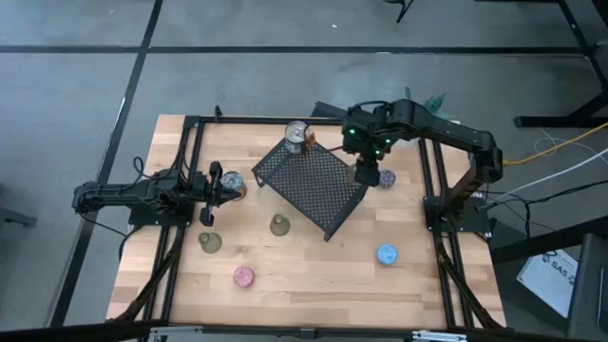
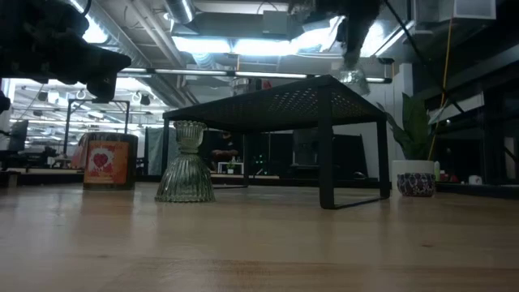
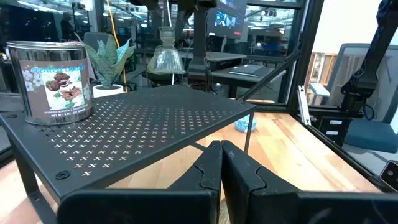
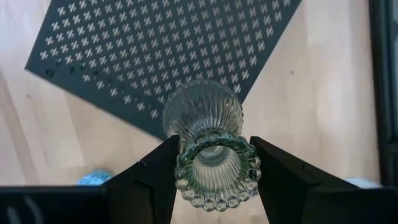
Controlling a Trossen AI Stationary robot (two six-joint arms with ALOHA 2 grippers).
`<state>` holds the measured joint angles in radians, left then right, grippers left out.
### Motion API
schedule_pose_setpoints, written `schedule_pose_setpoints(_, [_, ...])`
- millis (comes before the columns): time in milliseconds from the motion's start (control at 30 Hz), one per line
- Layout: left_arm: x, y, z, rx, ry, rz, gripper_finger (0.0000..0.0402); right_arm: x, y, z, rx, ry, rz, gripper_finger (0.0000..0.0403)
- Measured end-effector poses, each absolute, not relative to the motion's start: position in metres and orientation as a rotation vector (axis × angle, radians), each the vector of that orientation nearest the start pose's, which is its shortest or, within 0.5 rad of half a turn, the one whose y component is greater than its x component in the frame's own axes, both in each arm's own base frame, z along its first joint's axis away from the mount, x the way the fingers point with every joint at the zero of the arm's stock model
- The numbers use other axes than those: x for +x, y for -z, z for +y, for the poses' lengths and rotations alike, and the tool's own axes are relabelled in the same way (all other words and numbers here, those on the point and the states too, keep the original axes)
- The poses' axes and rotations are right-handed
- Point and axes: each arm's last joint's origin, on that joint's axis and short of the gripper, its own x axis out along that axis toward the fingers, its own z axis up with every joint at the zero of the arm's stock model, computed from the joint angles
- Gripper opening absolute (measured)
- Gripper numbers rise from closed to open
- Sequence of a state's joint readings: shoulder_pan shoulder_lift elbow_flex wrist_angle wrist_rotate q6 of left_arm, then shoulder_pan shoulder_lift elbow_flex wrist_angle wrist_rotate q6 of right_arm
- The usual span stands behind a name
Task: Pick & Place candle stick holders
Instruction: Put the right glass candle holder on the shelf
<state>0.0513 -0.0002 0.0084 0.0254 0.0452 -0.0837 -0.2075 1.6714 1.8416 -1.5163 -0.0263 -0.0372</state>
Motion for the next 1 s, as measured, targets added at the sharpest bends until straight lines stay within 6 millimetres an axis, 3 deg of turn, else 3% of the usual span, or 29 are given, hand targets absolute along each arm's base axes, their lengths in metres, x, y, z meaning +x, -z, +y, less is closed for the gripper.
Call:
schedule_pose_setpoints(233, [0.097,-0.169,0.004,-0.082,-0.005,-0.034,0.0001,0.312,-0.360,-0.068,0.080,0.136,1.325,0.0185])
schedule_pose_setpoints(633, [0.097,-0.169,0.004,-0.082,-0.005,-0.034,0.0001,0.325,-0.363,-0.078,-0.004,0.229,1.189,0.0185])
schedule_pose_setpoints(1000, [0.097,-0.169,0.004,-0.082,-0.005,-0.034,0.0001,0.340,-0.349,-0.086,0.000,0.238,1.201,0.0185])
